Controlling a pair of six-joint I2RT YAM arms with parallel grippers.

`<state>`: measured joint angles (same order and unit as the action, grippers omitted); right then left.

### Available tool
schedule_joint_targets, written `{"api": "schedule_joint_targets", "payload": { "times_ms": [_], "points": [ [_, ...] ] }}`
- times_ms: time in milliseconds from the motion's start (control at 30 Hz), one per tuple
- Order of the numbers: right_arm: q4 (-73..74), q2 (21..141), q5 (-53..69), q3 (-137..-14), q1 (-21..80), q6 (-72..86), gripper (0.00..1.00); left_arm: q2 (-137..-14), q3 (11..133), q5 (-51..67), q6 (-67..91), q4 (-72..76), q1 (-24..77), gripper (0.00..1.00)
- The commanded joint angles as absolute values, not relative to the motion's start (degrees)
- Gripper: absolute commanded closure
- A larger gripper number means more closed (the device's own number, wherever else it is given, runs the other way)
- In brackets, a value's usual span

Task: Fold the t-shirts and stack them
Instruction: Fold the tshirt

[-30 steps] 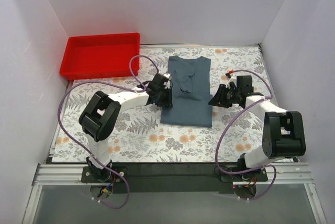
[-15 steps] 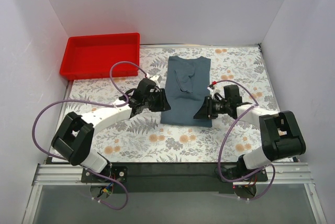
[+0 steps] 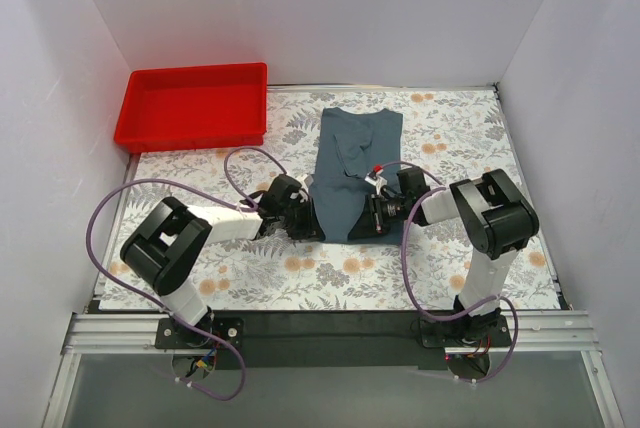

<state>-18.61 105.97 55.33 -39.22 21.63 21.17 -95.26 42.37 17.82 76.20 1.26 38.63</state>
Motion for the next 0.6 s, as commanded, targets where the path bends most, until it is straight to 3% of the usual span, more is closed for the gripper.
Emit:
{"api": "schedule_joint_targets", "payload": {
  "times_ms": [0,300,567],
  "points": [
    [-20.1,109.7,55.9,-36.8,19.8,18.1,0.76,-94.7,38.7,15.5,77.9,2.2,37.8,0.94],
    [-18.0,96.0,56.1,-29.1,9.2,16.4,0.77,-93.9,35.9,12.9,79.3,1.0,36.5,0.96],
    [-10.8,94.1,53.4,-26.9,4.5,11.9,0.79,-94.0,36.0,13.3,79.5,0.8,36.4,0.96]
  ]
}}
